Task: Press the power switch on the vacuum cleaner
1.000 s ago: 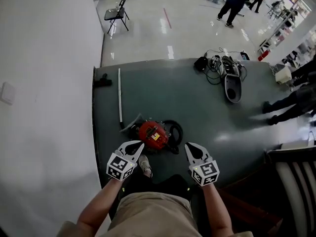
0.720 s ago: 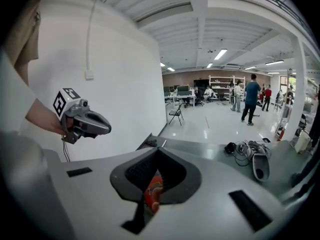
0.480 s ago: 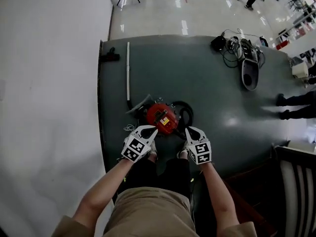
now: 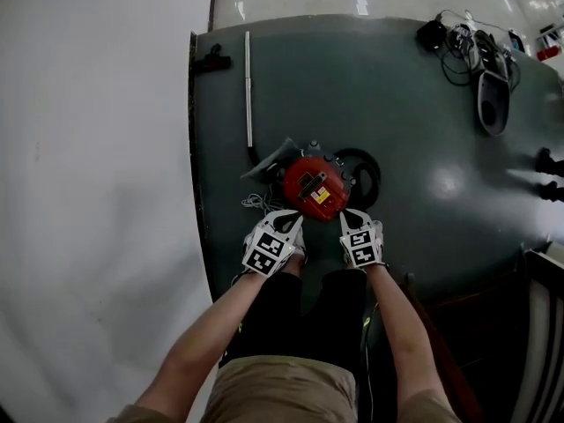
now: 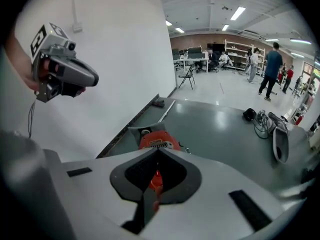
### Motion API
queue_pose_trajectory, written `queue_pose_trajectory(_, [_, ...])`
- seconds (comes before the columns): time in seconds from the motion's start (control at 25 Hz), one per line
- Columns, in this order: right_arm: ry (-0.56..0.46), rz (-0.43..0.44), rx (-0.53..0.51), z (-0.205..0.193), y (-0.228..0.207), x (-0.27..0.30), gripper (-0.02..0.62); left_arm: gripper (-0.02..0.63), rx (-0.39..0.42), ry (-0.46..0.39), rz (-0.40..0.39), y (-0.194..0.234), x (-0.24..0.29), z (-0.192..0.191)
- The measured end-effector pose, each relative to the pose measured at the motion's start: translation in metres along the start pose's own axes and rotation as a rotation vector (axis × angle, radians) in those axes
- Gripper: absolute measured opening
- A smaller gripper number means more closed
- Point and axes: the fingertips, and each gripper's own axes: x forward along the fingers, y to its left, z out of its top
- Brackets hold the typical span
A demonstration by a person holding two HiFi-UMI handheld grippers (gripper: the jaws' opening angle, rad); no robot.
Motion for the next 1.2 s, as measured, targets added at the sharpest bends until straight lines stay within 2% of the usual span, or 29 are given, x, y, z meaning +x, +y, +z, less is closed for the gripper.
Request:
queue_pose_trajectory(0.2, [0.087, 0.023, -0.057, -0.042, -0.007, 0.072, 0.011, 0.0, -0.043, 0.06, -0.045, 0.011, 0.053, -0.027])
queue_pose_trajectory(0.44, [0.248, 0.052, -0.062, -0.091, -0.01, 0.142, 0.011, -0.002, 0.025, 0.122, -0.064, 0.024, 0.084, -0.049])
queue_pose_trajectory(0.68, [0.377, 0.0, -0.068, -0.129, -0.01, 0.178, 0.011, -0.002, -0.001, 0.123, -0.051, 0.032, 0.094, -0.061])
queue_pose_trajectory(1.08, [0.425, -0.147, -0.004, -0.144, -0.027, 0.205, 0.011, -0.002, -0.055, 0.084, -0.087, 0.031, 0.097, -0.062])
queue_pose_trajectory(1.2, [0.423, -0.145, 0.086, -0.147, -0.028, 0.208, 0.011, -0.002, -0.076, 0.088, -0.104, 0.026, 0.094, -0.068])
